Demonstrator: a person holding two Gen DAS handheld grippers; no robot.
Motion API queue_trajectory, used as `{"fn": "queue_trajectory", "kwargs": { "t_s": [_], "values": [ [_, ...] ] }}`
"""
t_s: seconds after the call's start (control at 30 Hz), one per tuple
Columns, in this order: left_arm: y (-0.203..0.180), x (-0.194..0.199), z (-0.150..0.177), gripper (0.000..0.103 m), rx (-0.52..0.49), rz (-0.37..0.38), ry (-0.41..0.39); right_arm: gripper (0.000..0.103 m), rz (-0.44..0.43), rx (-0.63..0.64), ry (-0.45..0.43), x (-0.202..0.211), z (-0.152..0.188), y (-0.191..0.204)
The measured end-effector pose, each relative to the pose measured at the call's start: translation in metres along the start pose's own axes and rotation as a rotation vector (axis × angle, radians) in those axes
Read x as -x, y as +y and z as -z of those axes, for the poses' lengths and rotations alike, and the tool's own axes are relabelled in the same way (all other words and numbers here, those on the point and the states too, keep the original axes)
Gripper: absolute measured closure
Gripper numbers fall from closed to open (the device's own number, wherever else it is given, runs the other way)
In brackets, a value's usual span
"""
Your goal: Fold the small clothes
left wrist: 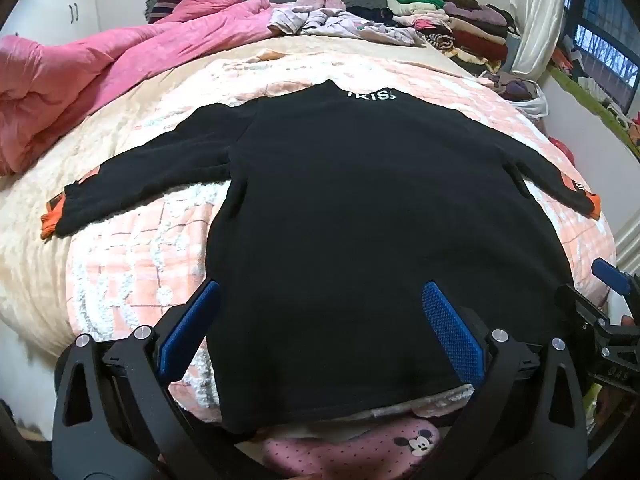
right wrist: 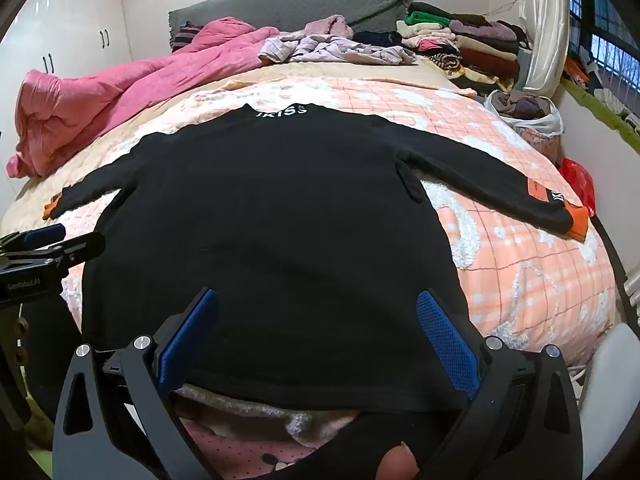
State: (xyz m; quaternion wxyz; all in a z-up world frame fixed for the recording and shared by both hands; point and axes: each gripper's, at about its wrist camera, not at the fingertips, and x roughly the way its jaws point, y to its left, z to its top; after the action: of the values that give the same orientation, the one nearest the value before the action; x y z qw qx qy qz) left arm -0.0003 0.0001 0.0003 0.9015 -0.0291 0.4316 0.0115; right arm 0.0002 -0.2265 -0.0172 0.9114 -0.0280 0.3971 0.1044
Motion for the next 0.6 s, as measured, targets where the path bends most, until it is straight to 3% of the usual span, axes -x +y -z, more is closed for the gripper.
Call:
{"fn": "queue_trajectory", "kwargs": {
  "t_s": [0.6],
  "values": [
    [0.008, -0.0047, -0.0006, 0.008, 0.016, -0.013, 0.004, 0.004, 0.0, 0.009, -0.01, 0.0004, -0.0024, 0.0057]
  ]
}}
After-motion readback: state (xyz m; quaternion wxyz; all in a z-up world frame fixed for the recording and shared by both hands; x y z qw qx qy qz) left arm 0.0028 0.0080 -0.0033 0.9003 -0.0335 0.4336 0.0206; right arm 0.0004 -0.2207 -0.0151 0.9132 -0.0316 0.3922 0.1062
